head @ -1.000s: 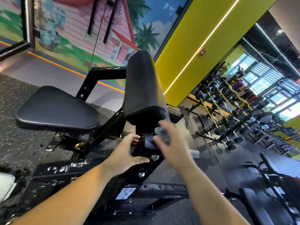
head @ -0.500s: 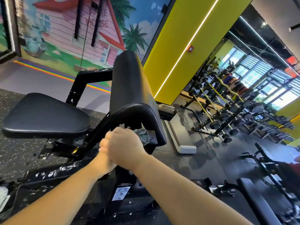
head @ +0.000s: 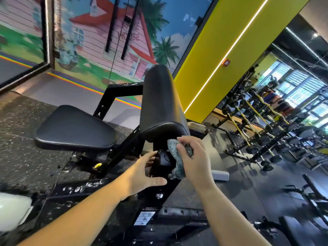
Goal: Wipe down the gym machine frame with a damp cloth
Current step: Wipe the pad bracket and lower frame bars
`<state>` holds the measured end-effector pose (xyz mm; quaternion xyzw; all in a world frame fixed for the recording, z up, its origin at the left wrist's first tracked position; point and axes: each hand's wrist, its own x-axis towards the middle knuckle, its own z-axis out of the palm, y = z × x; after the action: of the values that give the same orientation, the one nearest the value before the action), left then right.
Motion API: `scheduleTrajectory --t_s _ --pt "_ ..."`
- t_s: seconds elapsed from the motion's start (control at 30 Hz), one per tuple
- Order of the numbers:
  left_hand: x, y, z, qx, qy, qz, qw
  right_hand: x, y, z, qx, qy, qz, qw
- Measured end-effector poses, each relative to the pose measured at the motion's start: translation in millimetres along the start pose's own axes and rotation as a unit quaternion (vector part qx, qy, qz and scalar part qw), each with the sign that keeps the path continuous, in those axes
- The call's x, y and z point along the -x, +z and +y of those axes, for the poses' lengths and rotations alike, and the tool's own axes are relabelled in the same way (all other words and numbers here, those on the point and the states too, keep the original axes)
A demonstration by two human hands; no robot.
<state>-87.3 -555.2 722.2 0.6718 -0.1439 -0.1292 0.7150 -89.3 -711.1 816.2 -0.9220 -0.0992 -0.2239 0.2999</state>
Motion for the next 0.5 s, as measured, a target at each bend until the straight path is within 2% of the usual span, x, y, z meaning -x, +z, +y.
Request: scheduleTrajectory --t_s 0.07,0.13,0.17,0.3,0.37,0.43,0.5 --pt "-1.8 0.8 -2.6 -0.001 -0.006 -0.007 1.0 2.2 -2.7 10.6 0.063 -0.114 -0.045 0.99" --pt "-1.6 0.4 -5.3 -0.001 0.001 -0.006 1.0 10.7 -2.9 15.7 0.112 -0.154 -0.134 0.973" --pt "-2.5 0.4 -7.3 -0.005 0.003 -0.004 1.0 14.2 -1.0 17.2 0.126 -0.158 -0.15 0.968" --pt "-3.5 2.0 -9.8 0.008 0.012 0.025 1.0 11.7 21.6 -2.1 0.166 -0.19 -0.107 0.962" --pt "-3.9 4.9 -4.0 -0.01 0.045 0.035 0.998 2.6 43.3 -19.7 0.179 -0.217 -0.126 0.952" --pt "-2.8 5.5 -4.8 0.0 0.033 0.018 0.999 0.2 55.3 -26.0 0.202 -0.25 -0.148 0.935" --pt "-3.7 2.9 -7.2 -0.011 0.043 0.033 0.998 2.7 42.7 -16.2 0.18 -0.239 -0.156 0.941"
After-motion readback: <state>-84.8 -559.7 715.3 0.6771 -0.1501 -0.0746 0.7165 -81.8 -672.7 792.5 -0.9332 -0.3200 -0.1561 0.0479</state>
